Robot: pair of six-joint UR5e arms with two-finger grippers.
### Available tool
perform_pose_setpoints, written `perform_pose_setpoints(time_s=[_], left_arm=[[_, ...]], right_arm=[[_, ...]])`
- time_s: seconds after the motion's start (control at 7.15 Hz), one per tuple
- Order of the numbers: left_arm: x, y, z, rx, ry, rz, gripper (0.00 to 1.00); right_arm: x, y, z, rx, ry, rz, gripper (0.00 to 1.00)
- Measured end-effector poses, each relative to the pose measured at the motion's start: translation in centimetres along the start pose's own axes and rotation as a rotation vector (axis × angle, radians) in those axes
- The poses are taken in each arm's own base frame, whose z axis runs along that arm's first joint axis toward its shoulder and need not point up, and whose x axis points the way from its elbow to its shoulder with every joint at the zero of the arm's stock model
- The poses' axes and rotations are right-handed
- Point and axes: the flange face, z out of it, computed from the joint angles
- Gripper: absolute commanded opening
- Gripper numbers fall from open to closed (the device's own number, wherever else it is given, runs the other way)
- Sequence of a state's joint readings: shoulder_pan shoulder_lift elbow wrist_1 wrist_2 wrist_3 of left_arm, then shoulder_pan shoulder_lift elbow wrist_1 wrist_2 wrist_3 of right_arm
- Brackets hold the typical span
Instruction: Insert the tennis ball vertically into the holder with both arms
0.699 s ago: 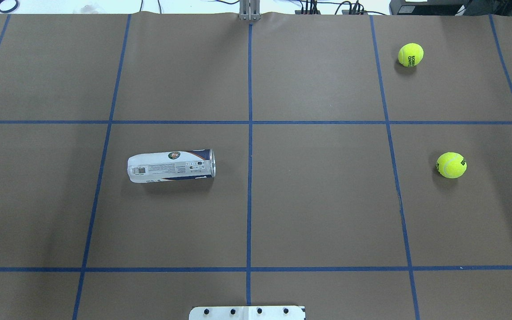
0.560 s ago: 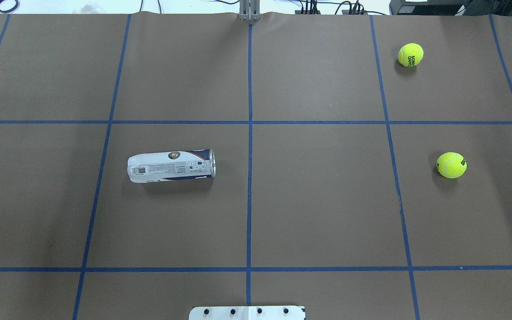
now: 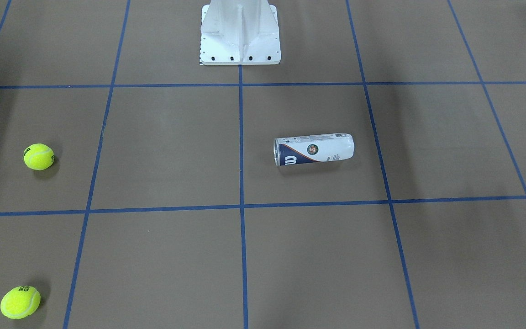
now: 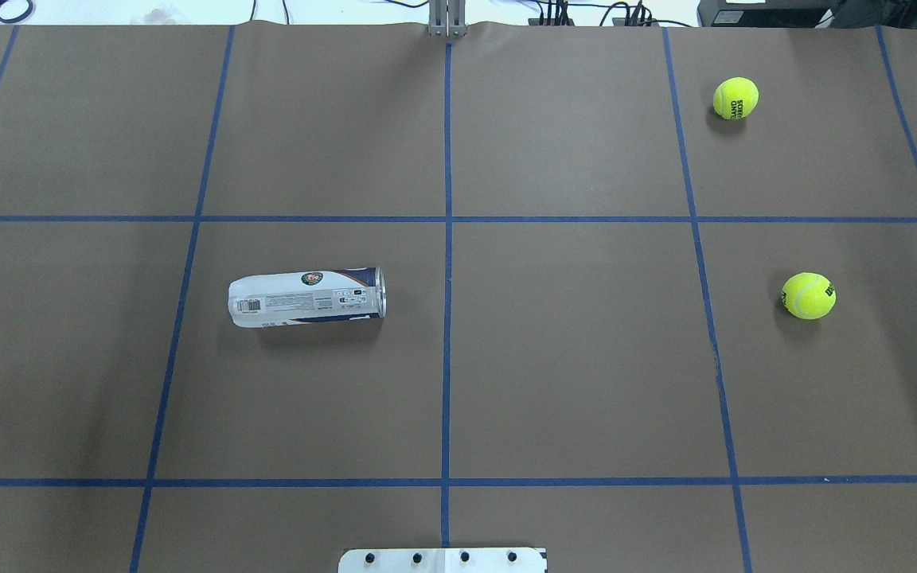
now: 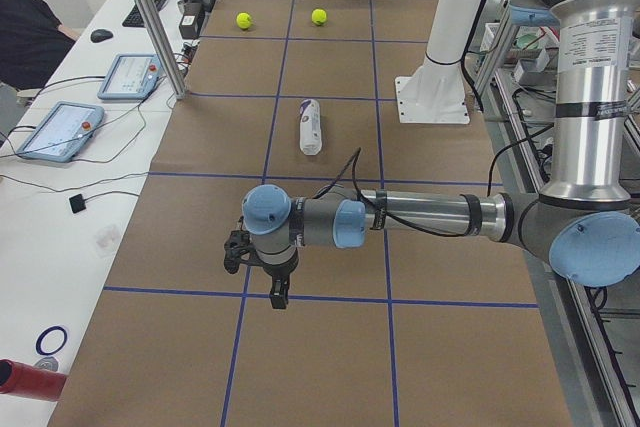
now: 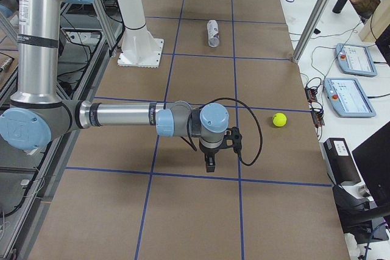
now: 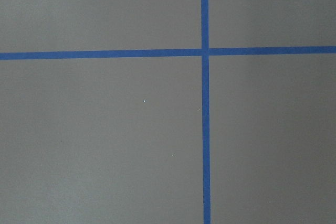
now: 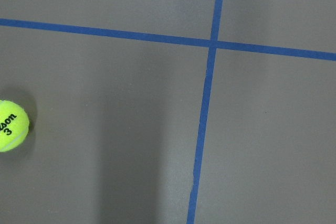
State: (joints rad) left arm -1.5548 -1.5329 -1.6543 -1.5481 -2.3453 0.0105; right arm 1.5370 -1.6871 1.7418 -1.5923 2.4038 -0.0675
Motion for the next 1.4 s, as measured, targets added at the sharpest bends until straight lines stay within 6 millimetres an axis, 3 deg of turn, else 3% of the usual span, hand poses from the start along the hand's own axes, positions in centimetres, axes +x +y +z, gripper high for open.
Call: perform_pose_setpoints(time_s=[0.28, 0.42, 0.84, 1.26, 1.4], left_arm=[[3.3, -2.7, -3.0, 0.063, 0.021, 0.062, 1.0], [6.5, -4.1, -4.8, 0.096, 0.067, 0.103, 1.0], [24.8, -8.5, -9.5, 0.155, 0.195, 0.302, 1.0], [40.5, -13.6, -9.2, 0.169, 0.218, 0.625, 1.0], [46.2, -13.8, -8.2, 0.189, 0.175, 0.783, 1.0]], right_arm=[[-0.1, 0.0, -0.1, 0.004, 0.002, -0.004, 1.0], [-0.2, -0.1, -0.2, 0.006, 0.003, -0.006, 1.0], [-0.3, 0.2, -0.2, 0.007, -0.007, -0.005, 1.0], [-0.6, 0.9, -0.6, 0.013, -0.018, -0.006, 1.0], [-0.9, 1.0, -0.8, 0.016, -0.022, -0.008, 1.0]])
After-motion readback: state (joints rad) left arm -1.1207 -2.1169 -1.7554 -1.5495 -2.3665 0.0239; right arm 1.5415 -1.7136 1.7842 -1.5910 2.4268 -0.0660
